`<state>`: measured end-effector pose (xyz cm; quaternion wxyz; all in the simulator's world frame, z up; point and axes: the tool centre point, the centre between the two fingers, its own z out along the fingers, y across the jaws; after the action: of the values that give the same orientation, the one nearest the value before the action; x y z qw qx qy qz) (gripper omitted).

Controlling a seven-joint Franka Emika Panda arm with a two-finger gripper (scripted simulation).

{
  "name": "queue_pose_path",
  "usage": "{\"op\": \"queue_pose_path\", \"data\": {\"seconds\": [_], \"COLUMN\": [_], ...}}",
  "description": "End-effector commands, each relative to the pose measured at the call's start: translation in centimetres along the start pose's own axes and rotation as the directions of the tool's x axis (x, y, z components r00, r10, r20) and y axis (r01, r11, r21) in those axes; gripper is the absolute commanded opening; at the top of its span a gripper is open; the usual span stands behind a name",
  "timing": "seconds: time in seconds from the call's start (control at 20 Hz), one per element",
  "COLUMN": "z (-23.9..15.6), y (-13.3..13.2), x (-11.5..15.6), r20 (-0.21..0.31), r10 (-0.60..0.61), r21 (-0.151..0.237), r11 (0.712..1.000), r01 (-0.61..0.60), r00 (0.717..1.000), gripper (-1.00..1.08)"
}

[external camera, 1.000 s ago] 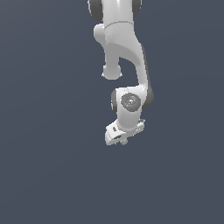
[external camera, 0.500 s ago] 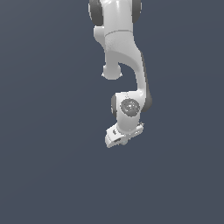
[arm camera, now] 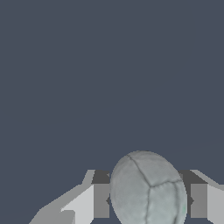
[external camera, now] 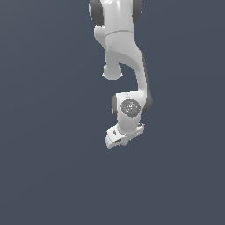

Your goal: Pick up the object and move it to a goal position.

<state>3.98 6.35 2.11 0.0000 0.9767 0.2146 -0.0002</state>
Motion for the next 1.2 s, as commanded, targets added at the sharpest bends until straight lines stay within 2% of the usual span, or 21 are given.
{"op": "queue_pose_path", "data": {"seconds": [0.0, 0.55, 1.15], "z": [-0.1, -3.7, -13.8], "y": [0.0, -0.5, -1.9], "x": [0.0, -1.2, -4.4], "r20": [0.000, 0.000, 0.000], "r10": [0.000, 0.000, -0.001], "r21": [0.000, 0.000, -0.002], "r11": [1.000, 1.000, 1.000], "r01": [0.000, 0.000, 0.001], "r00": [1.000, 1.000, 1.000], "gripper": [-1.00, -1.00, -1.00]}}
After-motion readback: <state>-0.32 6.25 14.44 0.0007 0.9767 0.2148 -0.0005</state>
